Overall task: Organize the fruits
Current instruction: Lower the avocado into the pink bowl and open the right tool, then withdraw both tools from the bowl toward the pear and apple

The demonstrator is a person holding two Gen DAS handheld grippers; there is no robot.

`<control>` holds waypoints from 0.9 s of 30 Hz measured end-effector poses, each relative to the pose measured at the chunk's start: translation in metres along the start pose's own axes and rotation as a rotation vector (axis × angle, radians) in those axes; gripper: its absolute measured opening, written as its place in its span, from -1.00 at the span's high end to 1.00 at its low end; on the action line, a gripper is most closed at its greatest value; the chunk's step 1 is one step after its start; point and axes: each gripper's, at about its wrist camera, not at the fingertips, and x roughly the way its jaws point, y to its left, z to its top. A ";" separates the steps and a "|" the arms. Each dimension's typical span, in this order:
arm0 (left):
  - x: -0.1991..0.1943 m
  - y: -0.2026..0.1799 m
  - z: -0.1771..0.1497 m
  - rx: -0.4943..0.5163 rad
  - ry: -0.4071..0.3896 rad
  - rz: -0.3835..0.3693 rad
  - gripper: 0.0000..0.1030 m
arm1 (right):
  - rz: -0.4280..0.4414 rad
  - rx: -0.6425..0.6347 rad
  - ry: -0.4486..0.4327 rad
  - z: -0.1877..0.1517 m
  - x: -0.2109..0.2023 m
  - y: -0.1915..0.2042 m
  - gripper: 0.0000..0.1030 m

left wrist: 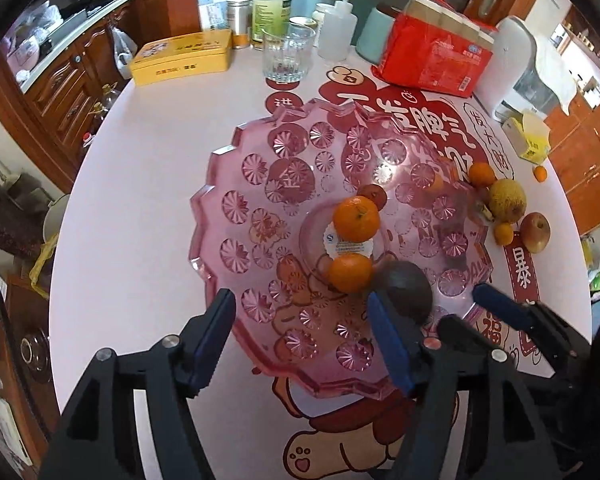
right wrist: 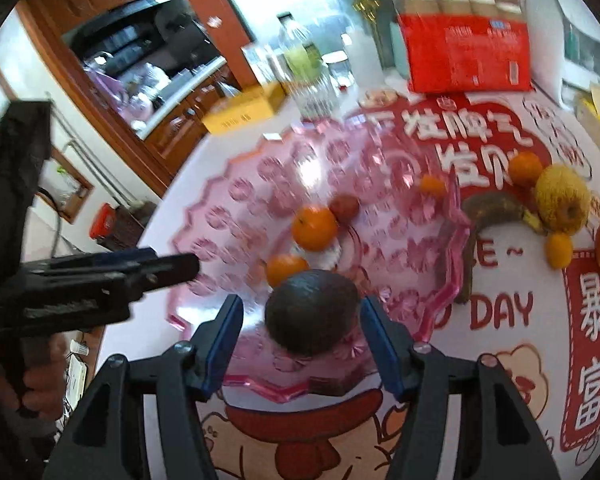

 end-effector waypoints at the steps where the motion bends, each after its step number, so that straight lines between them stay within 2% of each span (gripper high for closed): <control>1: -0.002 0.001 -0.001 -0.007 -0.004 0.000 -0.36 | -0.004 -0.009 -0.005 0.001 -0.003 0.001 -0.20; 11: -0.022 -0.018 -0.020 0.005 -0.030 -0.018 -0.44 | -0.009 0.055 -0.007 -0.016 -0.025 -0.014 -0.20; 16: -0.022 -0.041 -0.033 0.015 -0.008 -0.022 -0.45 | -0.011 0.085 -0.001 -0.032 -0.036 -0.031 -0.20; 27: -0.020 -0.113 -0.062 -0.009 0.029 -0.020 -0.45 | -0.044 0.148 0.022 -0.065 -0.081 -0.109 -0.20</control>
